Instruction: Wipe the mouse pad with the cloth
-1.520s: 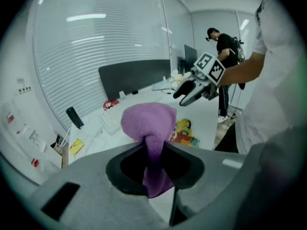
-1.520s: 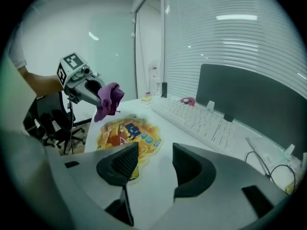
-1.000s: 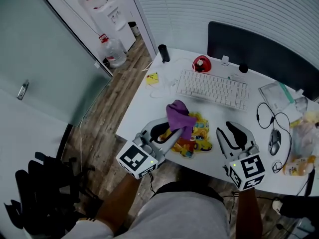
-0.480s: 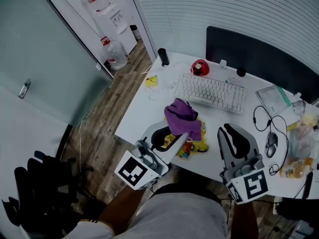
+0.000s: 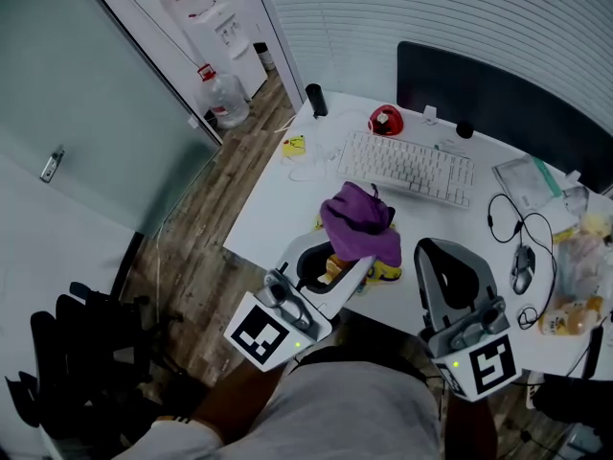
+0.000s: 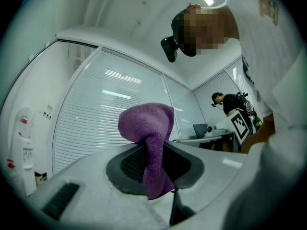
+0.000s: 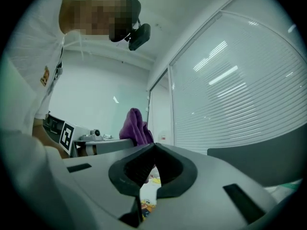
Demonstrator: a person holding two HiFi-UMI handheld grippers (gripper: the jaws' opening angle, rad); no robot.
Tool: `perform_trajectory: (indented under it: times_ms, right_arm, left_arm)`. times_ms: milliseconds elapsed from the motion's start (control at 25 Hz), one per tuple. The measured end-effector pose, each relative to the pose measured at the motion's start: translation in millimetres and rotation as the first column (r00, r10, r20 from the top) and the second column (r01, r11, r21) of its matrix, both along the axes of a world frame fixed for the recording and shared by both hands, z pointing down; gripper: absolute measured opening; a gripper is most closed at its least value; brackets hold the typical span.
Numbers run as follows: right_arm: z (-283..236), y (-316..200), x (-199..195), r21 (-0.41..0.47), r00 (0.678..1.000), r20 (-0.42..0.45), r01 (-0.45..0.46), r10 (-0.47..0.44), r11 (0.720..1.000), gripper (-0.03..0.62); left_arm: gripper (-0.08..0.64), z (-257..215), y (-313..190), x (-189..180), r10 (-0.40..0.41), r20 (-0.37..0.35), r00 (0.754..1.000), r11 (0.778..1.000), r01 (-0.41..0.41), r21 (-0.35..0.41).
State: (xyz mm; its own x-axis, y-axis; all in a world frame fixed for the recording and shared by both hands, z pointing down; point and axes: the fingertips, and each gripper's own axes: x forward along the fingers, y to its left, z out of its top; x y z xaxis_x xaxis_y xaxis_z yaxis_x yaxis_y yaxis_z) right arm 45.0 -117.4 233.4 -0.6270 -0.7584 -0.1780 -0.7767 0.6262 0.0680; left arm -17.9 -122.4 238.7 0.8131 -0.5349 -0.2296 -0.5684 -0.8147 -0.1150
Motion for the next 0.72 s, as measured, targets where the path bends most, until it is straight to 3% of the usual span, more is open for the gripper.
perform_trajectory:
  times_ms: [720]
  right_arm:
    - [16.2,2.4,-6.8,-0.036,0.998,-0.050,0.027,-0.029,0.999,0.011]
  left_arm:
    - [0.084,4.7,1.4,-3.6,-0.018,0.006,1.000,1.000,0.018,-0.017]
